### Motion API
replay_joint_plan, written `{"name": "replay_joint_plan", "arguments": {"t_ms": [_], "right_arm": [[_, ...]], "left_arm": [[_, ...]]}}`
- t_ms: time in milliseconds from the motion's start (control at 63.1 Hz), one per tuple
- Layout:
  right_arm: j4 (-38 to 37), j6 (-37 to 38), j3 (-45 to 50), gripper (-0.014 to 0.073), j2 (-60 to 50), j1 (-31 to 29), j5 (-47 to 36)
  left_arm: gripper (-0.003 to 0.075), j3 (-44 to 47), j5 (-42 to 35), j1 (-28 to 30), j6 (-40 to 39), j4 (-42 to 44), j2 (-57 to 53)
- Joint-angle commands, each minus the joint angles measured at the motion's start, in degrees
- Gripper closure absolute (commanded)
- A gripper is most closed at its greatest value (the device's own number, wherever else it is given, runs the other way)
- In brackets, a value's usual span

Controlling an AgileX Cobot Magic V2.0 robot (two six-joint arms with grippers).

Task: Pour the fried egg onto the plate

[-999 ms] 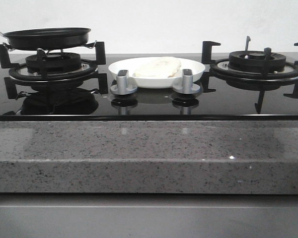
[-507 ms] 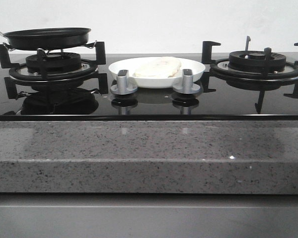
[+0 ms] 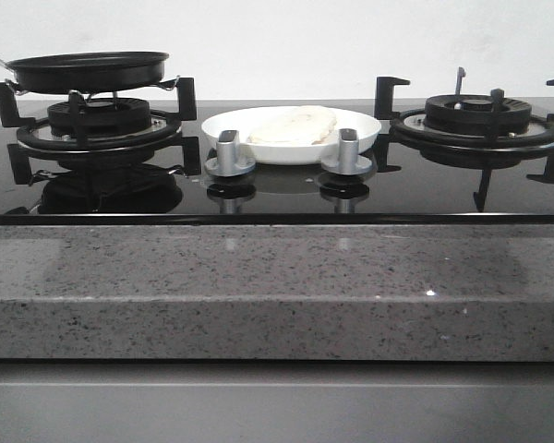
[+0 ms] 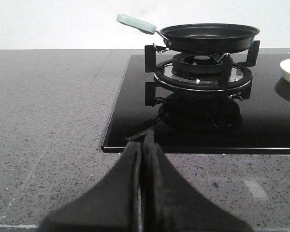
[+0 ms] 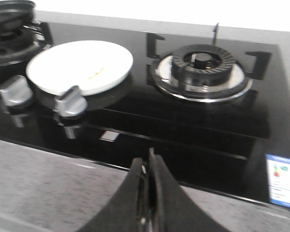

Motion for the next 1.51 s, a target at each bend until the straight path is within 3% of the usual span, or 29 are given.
{"name": "replay_joint_plan", "arguments": {"t_ms": [0,111,254,412,1490], "right_arm": [[-7.4,6.2,2.2,0.0654,-1.0,-0.1,-8.3],[-14.2,13.7,8.6,0.0654,-5.3,-0.1,-14.0],[-14.5,13.9,17.6,0.0654,-14.8,-0.1,-20.7],[-14.5,13.9,22.6,0.0654,-21.1,-0.2,-21.4],[-14.5,13.9,23.0,0.0654,-21.4,-0.2,-20.0]], "left_arm": [[0.0741,0.4,-4.4,-0.6,-0.5,-0.5,-1.0],[0.0741,0.4,-4.4,-0.6,-0.5,-0.5,-1.0],[0.0741,0.4,-4.4,-0.6,-0.5,-0.5,-1.0],[0.0741,0.4,-4.4,-0.6,-0.5,-0.5,-1.0],[0.0741,0.4,-4.4,-0.6,-0.5,-0.5,-1.0]]}}
